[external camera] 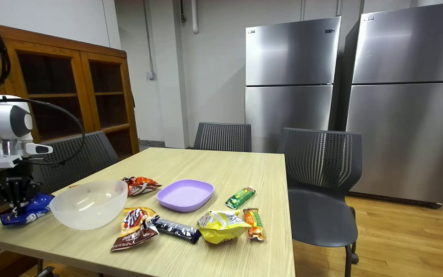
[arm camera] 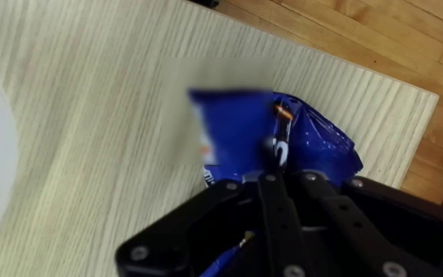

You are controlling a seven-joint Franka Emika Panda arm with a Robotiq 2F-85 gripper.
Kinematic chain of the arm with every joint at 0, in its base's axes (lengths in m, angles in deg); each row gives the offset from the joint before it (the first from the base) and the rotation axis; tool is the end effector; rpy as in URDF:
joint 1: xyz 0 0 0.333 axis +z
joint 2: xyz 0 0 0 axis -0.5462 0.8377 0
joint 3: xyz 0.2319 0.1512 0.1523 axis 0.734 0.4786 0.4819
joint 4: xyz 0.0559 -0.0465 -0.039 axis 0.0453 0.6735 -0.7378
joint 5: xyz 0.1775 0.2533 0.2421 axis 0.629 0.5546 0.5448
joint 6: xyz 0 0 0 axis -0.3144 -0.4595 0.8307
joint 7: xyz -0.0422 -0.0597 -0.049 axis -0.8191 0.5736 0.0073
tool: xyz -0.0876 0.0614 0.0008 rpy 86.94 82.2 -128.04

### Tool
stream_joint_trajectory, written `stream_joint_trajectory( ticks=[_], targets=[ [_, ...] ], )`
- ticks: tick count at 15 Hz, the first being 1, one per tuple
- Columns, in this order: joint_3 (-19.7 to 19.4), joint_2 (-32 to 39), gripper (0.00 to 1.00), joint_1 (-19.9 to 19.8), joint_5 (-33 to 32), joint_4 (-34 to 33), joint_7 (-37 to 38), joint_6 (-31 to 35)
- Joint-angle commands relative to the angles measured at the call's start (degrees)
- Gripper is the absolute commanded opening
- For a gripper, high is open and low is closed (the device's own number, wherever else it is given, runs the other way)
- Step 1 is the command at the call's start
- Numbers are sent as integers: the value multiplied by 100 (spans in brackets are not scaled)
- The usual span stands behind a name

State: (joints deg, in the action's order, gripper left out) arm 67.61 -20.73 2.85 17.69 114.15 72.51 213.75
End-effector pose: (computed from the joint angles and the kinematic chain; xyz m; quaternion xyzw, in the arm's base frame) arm 0.4287 0.4429 0.1298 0.9755 0.1939 -0.1019 0.0181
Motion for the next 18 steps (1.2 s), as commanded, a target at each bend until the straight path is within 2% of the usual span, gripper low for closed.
stream_joint_trajectory(
  ticks=[1, 7, 13, 18],
  targets=[
    [-79, -138, 0, 104, -146, -104, 34, -177],
    [50, -718, 0, -6, -226, 76, -241, -268],
    [141, -1511, 0, -268, -96, 304, -496, -839],
    [109, -2102, 0, -684, -64, 751, -336, -966]
  ],
)
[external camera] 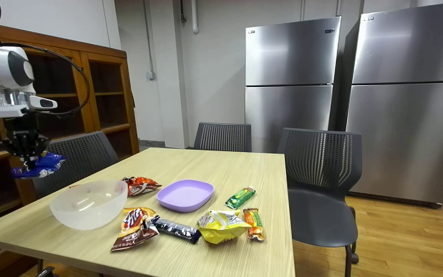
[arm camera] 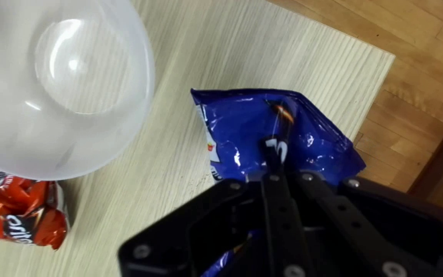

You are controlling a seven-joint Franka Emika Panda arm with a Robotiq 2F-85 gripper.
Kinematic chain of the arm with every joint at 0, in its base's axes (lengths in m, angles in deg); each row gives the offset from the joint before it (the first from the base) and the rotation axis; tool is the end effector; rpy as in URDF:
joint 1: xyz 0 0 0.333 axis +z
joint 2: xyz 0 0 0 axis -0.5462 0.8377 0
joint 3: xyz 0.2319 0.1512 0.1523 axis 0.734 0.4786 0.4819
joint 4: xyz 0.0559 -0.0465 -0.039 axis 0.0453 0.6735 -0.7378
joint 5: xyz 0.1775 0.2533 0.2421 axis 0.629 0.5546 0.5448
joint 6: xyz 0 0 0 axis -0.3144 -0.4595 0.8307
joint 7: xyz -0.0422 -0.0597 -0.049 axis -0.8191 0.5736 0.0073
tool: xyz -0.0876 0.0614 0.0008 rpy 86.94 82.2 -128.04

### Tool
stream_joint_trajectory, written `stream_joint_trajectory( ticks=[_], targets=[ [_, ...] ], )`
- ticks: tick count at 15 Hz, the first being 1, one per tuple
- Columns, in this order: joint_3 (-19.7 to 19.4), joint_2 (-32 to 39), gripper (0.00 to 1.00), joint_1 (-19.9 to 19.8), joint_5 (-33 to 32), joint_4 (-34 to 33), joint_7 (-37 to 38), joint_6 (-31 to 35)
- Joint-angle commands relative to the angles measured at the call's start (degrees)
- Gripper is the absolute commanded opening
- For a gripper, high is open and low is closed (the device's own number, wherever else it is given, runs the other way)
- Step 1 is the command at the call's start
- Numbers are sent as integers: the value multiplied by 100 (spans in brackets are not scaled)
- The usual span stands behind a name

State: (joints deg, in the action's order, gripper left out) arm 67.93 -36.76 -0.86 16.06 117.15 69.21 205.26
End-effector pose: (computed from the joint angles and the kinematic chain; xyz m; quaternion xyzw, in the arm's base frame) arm 0.4576 0.4134 0.2704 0.9763 0.2089 -0.0521 0.0223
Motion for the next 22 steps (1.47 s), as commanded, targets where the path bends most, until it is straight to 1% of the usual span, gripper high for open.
stream_joint_trajectory(
  ticks=[1, 6, 12, 18, 22],
  targets=[
    [88, -606, 0, -424, 127, 577, 10, -102],
    [89, -958, 0, -886, 347, 1166, 81, -54],
    [61, -1079, 0, -1160, 633, 1759, 180, 8],
    [-19, -1039, 0, -1376, 754, 1989, 268, 6],
    [-48, -1025, 0, -1426, 740, 2017, 306, 23]
  ],
)
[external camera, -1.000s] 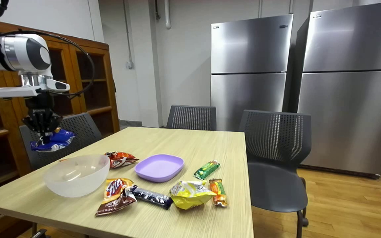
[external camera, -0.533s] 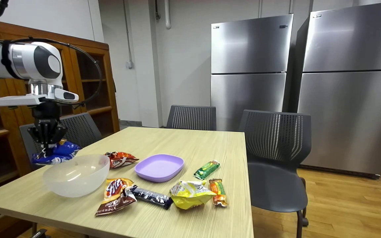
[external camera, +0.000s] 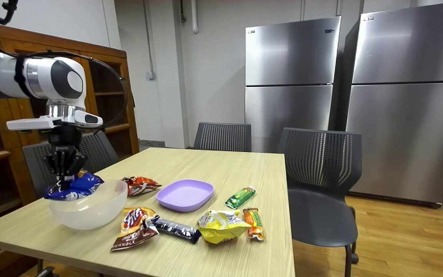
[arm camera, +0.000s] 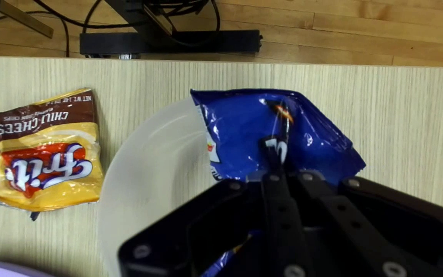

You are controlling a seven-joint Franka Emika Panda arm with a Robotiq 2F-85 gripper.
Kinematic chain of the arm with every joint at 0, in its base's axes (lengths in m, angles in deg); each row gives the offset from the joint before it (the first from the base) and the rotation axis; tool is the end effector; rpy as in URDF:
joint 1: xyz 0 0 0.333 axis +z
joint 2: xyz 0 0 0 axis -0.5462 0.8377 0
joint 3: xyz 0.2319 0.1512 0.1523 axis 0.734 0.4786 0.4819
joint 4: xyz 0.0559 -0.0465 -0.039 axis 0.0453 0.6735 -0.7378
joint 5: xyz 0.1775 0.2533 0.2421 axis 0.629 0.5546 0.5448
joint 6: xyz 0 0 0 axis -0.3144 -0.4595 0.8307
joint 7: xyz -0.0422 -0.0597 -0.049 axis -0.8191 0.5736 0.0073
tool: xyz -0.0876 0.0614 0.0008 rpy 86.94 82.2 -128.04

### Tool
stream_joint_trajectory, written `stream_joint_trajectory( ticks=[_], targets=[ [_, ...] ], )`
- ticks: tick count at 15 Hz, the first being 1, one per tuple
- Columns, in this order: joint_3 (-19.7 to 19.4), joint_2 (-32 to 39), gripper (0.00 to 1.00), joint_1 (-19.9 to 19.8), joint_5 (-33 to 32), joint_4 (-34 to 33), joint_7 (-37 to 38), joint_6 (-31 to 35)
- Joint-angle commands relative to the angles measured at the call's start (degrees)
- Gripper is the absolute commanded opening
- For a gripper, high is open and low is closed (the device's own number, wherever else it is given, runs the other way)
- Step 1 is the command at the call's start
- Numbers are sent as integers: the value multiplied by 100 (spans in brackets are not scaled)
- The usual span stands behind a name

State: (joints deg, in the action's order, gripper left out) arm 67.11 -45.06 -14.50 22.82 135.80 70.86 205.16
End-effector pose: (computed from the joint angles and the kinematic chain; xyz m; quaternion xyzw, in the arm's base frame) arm 0.4504 0.2466 0.2270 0.9874 0.0368 -0.1511 0.0297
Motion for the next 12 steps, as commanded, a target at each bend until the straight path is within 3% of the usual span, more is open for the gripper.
stream_joint_trajectory(
  ticks=[1, 3, 4, 6, 12],
  targets=[
    [31, -201, 0, -66, 61, 156, 146, 43],
    [29, -206, 0, -75, 68, 158, 148, 56],
    [32, -206, 27, -80, 81, 156, 145, 64],
    [31, -205, 34, -75, 70, 147, 177, 68],
    [103, -384, 79, 8, -10, 110, 241, 71]
  ],
)
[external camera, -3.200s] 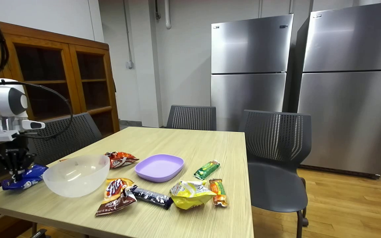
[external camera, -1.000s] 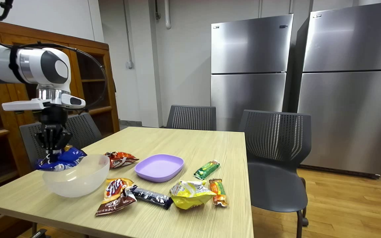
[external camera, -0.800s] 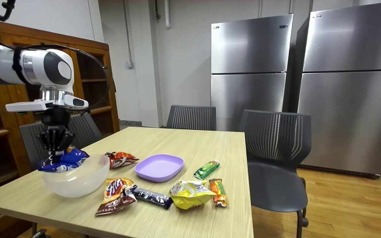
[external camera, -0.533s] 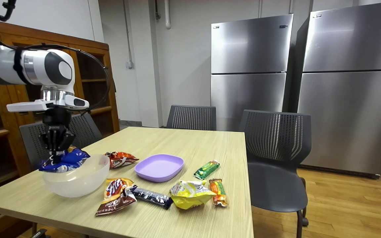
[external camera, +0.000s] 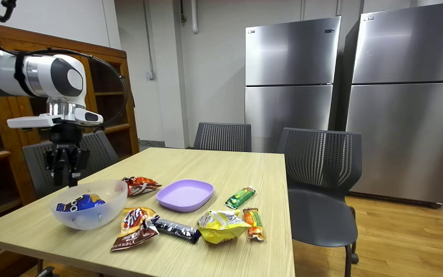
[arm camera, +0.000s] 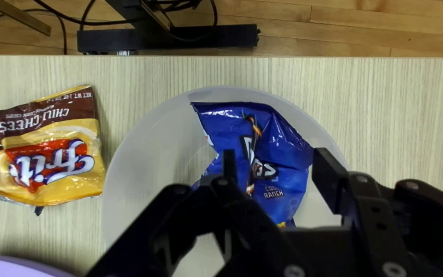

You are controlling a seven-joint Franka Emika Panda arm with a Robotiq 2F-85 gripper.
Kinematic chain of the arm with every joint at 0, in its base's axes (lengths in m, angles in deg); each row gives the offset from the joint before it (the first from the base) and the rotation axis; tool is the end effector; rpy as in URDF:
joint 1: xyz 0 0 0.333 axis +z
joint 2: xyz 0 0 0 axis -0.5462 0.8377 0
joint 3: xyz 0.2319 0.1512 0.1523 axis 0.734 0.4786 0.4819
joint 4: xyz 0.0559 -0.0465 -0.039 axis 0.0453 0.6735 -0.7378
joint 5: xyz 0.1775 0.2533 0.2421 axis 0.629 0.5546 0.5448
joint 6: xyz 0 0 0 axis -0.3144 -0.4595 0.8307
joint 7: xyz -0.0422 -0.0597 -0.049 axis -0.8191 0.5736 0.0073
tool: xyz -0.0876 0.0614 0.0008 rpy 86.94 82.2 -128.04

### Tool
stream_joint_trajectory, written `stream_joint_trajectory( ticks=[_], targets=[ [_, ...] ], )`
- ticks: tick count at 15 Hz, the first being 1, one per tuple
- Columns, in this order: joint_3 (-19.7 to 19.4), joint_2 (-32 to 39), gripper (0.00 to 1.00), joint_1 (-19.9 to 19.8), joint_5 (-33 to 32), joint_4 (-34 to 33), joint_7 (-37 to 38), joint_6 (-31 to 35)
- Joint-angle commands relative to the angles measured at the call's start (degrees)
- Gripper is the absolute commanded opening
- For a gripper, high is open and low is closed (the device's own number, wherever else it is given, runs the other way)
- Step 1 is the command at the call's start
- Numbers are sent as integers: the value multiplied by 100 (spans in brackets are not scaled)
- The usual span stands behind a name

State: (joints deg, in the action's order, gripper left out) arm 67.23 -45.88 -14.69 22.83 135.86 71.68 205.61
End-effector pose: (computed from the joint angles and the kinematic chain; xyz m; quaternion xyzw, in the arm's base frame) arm 0.4527 0.2468 0.2343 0.9892 0.0291 -0.1412 0.0269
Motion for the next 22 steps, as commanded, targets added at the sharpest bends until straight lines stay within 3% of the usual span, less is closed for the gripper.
stream_joint_trajectory(
  ticks=[1, 3, 4, 5, 6, 12, 22],
  targets=[
    [108, -345, 88, 49, -23, 82, 190, 0],
    [169, -430, 99, 72, 32, 22, 175, -77],
    [221, -485, 100, 76, 24, 1, 68, -114],
    [167, -248, 91, 12, -14, -23, 37, -4],
    [204, -302, 99, 22, -13, -27, 36, -7],
    [229, -363, 100, 47, -14, -26, 37, -10],
    [102, 697, 100, 221, 308, -1423, 1490, -113]
  ],
)
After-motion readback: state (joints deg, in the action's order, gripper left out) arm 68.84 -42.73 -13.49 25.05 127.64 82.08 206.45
